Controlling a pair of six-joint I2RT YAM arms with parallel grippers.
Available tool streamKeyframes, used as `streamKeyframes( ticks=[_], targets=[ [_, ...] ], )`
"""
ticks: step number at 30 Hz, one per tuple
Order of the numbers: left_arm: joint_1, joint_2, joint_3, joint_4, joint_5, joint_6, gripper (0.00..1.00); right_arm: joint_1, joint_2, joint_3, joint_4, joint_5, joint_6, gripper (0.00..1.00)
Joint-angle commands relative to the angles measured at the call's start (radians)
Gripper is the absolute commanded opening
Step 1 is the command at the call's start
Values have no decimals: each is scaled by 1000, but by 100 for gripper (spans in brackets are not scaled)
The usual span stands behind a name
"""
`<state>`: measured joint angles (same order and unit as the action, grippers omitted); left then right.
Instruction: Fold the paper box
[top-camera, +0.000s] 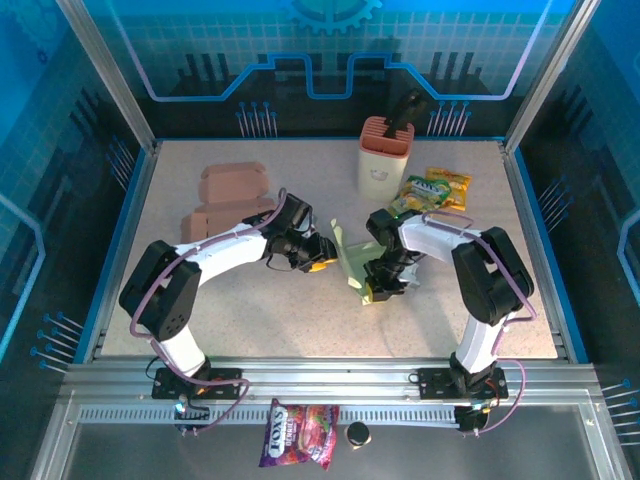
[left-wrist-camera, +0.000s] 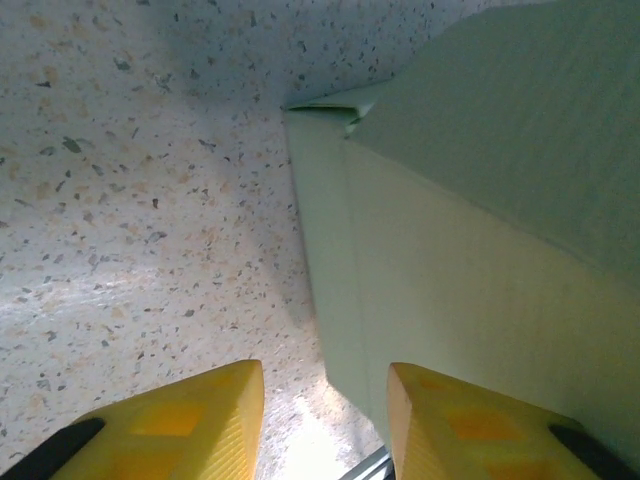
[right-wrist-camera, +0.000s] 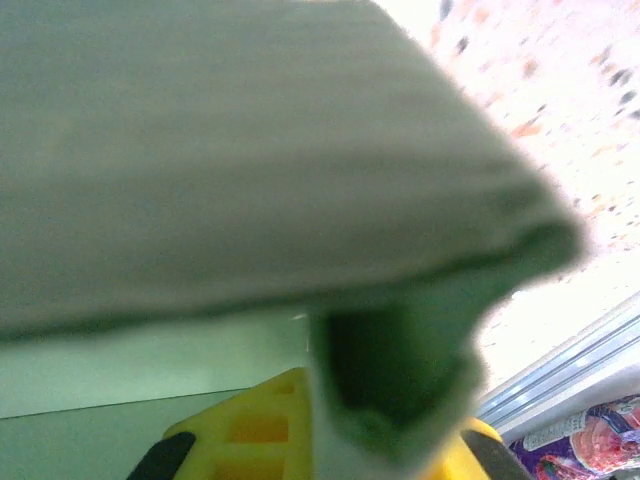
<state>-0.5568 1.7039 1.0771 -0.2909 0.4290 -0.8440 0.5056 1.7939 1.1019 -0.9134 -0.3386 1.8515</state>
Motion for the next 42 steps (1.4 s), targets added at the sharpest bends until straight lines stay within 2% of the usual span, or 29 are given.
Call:
streamKeyframes(
  ticks=[1, 3, 6, 9, 13, 15, 18, 20, 22, 27, 32, 35, 42],
  targets=[
    [1, 8, -17, 43, 32, -29, 37, 26, -28, 5, 7, -6, 41, 20],
    [4, 6, -13, 34, 22, -24, 37, 36, -71, 7, -5, 16, 53, 35],
    [7, 3, -2, 14, 6, -11, 37, 43, -117, 20, -32, 36, 40, 52],
    [9, 8, 14, -6, -11, 2, 37, 41, -159, 38, -68, 75, -9, 57],
    [9, 16, 36, -22, -23, 13, 37, 13, -232, 105, -113, 235, -196, 56],
    [10, 20, 45, -21, -26, 12, 37, -19, -256, 171, -68, 289, -440, 54],
    [8, 24, 57, -29, -34, 14, 37, -31, -286, 257, 27, 263, -839, 51],
    [8, 24, 65, -39, -41, 18, 37, -9, -331, 257, 126, 193, -1025, 52],
    [8, 26, 71, -48, -44, 22, 37, 16, -369, 240, 195, 106, -1138, 56],
    [8, 38, 91, -62, -42, 29, 37, 38, -286, 308, 69, -19, -1267, 55],
    [6, 57, 115, -76, -42, 40, 37, 50, -204, 374, 12, -10, -1302, 51],
    [7, 64, 124, -80, -42, 41, 37, 51, -150, 407, -30, -7, -1308, 43],
    [5, 66, 133, -88, -43, 52, 37, 64, -115, 417, -24, 11, -1274, 34]
  ],
)
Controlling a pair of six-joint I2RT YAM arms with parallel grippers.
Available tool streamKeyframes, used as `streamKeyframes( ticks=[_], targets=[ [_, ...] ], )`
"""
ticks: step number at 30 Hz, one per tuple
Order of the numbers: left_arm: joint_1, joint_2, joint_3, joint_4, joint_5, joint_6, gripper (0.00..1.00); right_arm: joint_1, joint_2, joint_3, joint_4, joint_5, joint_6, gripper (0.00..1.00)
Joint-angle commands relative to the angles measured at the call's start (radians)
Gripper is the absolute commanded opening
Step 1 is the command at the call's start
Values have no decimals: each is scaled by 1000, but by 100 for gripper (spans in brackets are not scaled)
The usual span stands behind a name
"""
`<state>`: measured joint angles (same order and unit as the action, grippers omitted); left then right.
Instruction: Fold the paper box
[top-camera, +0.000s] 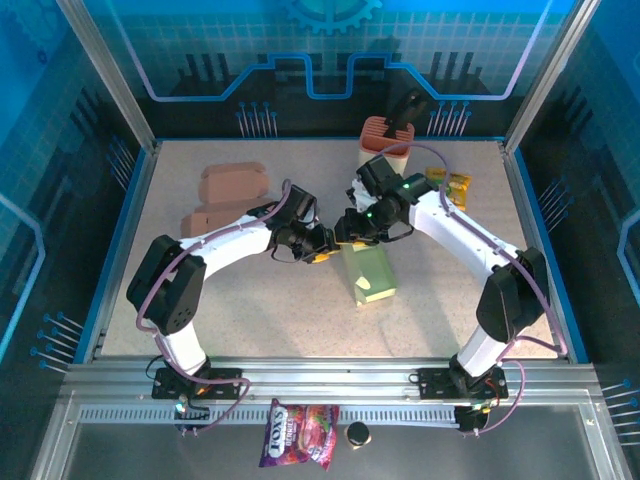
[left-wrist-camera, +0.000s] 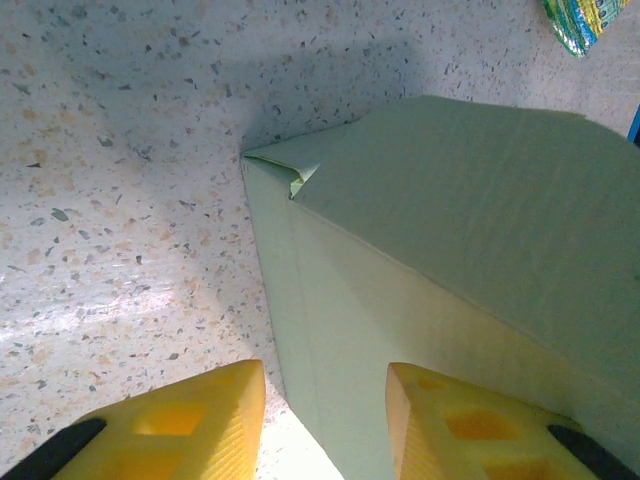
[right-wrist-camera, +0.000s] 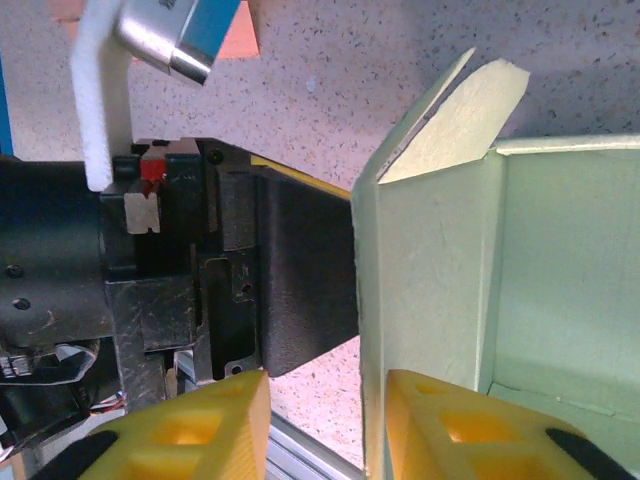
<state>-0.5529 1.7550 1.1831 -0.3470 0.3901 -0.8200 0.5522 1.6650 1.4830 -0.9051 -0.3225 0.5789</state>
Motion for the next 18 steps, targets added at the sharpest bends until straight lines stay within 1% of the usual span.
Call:
streamKeyframes(
  ticks=[1, 4, 6, 9, 13, 18],
  targets=[
    [2, 15, 27, -32, -4, 31, 37, 19, 17, 35, -33, 2, 5, 32],
    [1, 14, 27, -36, -5, 34, 37, 22, 13, 21, -6, 17, 50, 20],
    [1, 7, 31, -46, -16, 45, 37, 22, 0, 12, 21, 36, 97, 11],
    [-1, -30, 47, -91, -66, 78, 37, 20, -28, -6, 56, 95, 188, 0],
    [-4, -95, 85, -189, -156, 158, 41, 18, -97, -44, 100, 223, 337, 0],
    [-4, -178, 103, -292, -225, 241, 46, 24, -170, -73, 100, 422, 611, 0]
  ],
)
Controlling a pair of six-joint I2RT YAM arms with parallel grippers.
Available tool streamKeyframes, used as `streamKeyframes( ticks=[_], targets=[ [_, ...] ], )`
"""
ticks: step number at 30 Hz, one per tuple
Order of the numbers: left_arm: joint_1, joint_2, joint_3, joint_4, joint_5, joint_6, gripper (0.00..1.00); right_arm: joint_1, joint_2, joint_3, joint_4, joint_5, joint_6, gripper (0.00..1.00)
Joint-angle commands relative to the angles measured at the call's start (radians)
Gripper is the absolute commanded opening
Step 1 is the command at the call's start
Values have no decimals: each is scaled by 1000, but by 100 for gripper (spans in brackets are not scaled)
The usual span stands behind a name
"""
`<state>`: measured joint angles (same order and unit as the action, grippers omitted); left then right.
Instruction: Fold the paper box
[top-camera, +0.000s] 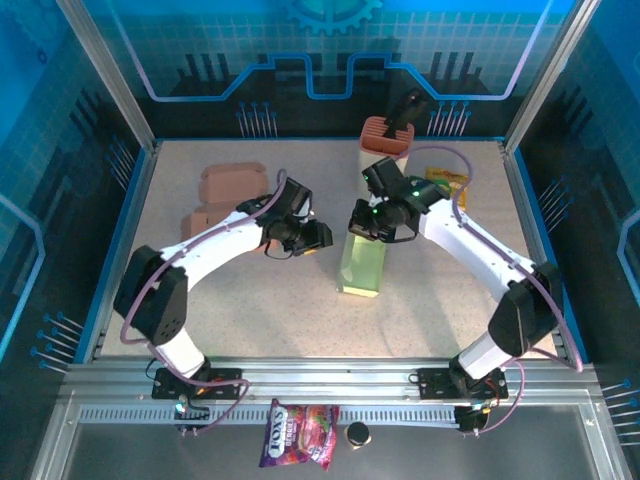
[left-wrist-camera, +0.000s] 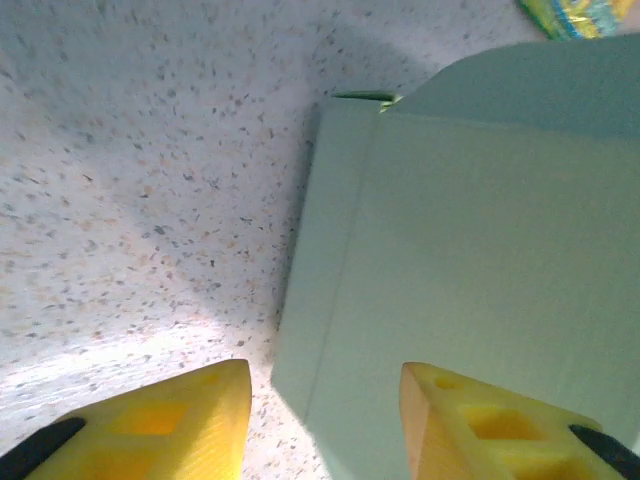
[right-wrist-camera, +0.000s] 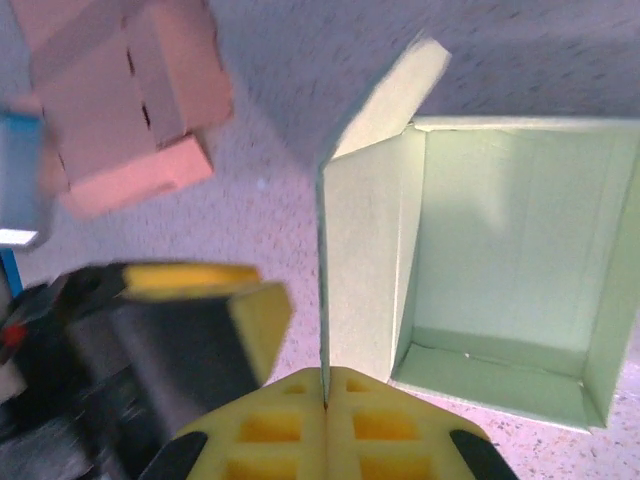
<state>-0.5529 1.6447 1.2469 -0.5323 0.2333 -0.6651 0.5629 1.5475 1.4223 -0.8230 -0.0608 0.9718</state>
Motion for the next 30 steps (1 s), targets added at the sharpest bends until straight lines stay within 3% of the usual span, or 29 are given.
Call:
streamKeyframes(
  ticks=[1, 6, 12, 19, 30],
  targets=[
    [-4, -80, 42, -122, -74, 101, 47, 18, -59, -13, 11, 200, 269, 0],
    [6, -140, 39, -191, -84, 169, 48, 52, -23, 60, -190, 419, 658, 0],
    [0, -190, 36, -194, -12, 289, 49, 60, 47, 122, -332, 489, 999, 0],
    [-53, -200, 31, -150, 58, 454, 52, 49, 115, 193, -418, 505, 1123, 0],
    [-133, -128, 8, -61, 43, 485, 56, 22, 72, 95, -343, 452, 1134, 0]
  ],
)
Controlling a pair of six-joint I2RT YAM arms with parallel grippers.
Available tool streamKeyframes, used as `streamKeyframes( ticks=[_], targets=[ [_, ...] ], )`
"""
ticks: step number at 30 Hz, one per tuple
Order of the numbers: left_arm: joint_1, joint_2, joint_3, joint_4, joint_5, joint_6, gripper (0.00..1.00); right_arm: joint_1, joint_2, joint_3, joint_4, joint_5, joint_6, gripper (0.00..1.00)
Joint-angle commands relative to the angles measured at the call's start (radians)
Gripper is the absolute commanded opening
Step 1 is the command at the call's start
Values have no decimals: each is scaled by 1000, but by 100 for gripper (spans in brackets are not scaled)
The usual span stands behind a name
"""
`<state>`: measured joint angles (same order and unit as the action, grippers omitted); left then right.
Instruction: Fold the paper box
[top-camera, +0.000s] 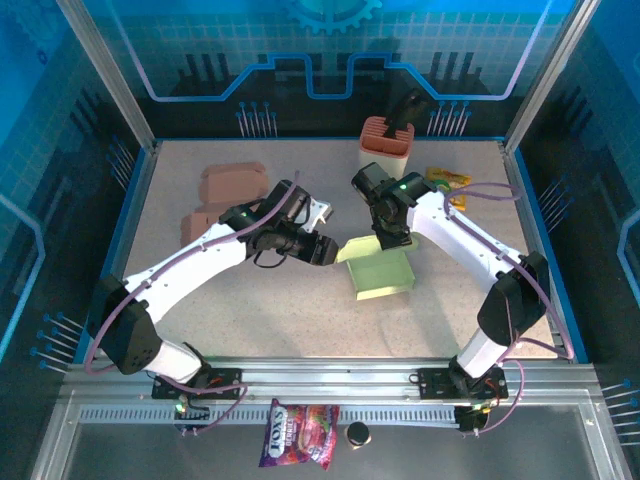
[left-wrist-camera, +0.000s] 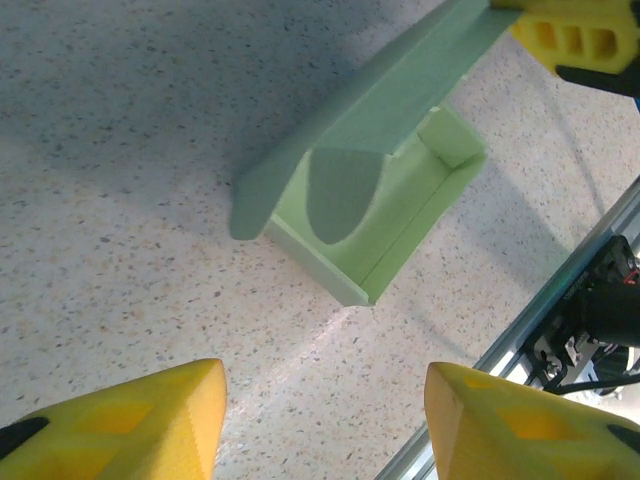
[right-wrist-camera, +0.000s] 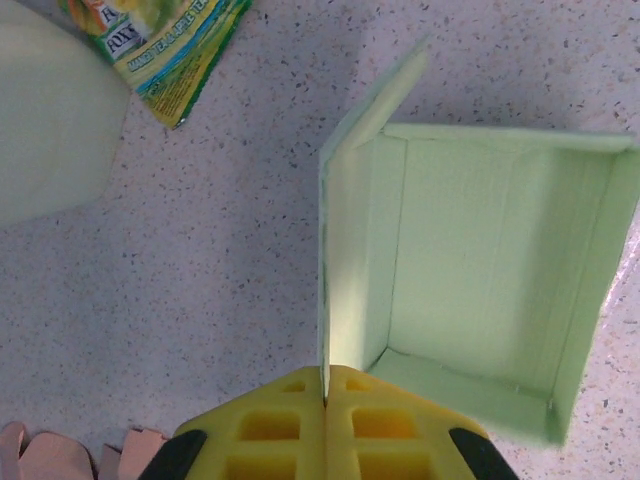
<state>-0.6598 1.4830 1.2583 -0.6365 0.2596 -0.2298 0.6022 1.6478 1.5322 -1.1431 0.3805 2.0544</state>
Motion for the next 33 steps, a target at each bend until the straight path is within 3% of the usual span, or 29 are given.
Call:
streamKeyframes(
  ticks=[1, 11, 23, 33],
  targets=[
    [-37, 47, 2, 42, 7, 63, 56, -21, -29, -16, -21, 5, 44, 0],
    [-77, 140, 27, 46, -162, 168, 58, -66, -42, -15, -20, -47, -27, 0],
    [-104, 284, 156, 65, -213, 260, 59, -97, -47, -1, -24, -91, -77, 0],
    [-106, 355, 213, 42, -222, 248, 33, -101, -64, -16, -1, -100, -101, 0]
  ],
)
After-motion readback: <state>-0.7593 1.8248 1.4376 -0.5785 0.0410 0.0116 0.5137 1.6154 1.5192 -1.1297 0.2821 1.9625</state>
